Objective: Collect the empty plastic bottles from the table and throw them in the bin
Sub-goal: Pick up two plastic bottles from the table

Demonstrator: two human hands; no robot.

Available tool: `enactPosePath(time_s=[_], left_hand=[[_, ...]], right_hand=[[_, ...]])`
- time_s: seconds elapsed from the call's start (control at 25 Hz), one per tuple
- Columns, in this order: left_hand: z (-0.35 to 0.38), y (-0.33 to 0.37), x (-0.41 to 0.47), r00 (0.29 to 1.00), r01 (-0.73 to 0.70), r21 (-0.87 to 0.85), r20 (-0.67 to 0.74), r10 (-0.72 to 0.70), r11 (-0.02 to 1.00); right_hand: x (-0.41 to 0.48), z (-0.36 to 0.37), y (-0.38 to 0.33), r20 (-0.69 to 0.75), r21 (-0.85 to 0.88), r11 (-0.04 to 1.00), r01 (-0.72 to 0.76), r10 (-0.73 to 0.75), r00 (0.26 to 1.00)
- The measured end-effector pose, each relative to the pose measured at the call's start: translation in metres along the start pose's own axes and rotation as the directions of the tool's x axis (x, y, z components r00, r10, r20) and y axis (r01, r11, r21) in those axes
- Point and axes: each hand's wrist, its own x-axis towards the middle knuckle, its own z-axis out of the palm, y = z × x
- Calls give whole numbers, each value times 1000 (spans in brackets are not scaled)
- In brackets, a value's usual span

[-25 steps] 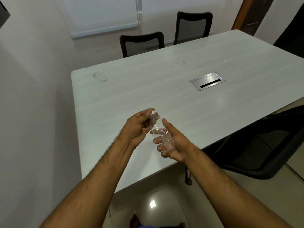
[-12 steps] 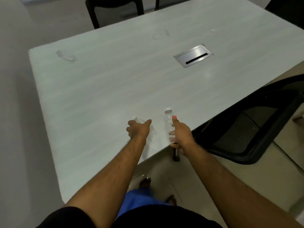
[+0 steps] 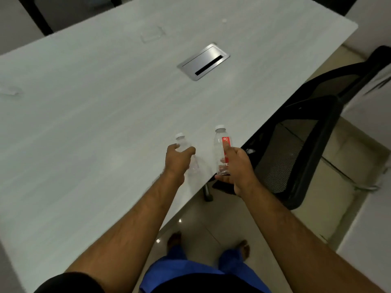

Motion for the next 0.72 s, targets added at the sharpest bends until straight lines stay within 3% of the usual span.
enactPosePath(time_s=[0.2, 0.44, 0.56, 0.72], left_hand=[[135, 86, -63, 931, -147, -113, 320, 176, 983], [323, 133, -130, 843, -151, -140, 499, 201, 979], [434, 152, -148, 766, -273, -95, 580, 276, 957], [547, 175, -133, 736, -350, -64, 598, 317, 935]], right_hand=[[18, -113, -85, -117, 141, 965, 220, -204, 972], [44, -309, -149, -167, 163, 953, 257, -230, 959], [77, -414, -179, -202, 204, 937, 283, -243, 949], [142, -499, -209, -234, 284, 916, 282, -219, 947]])
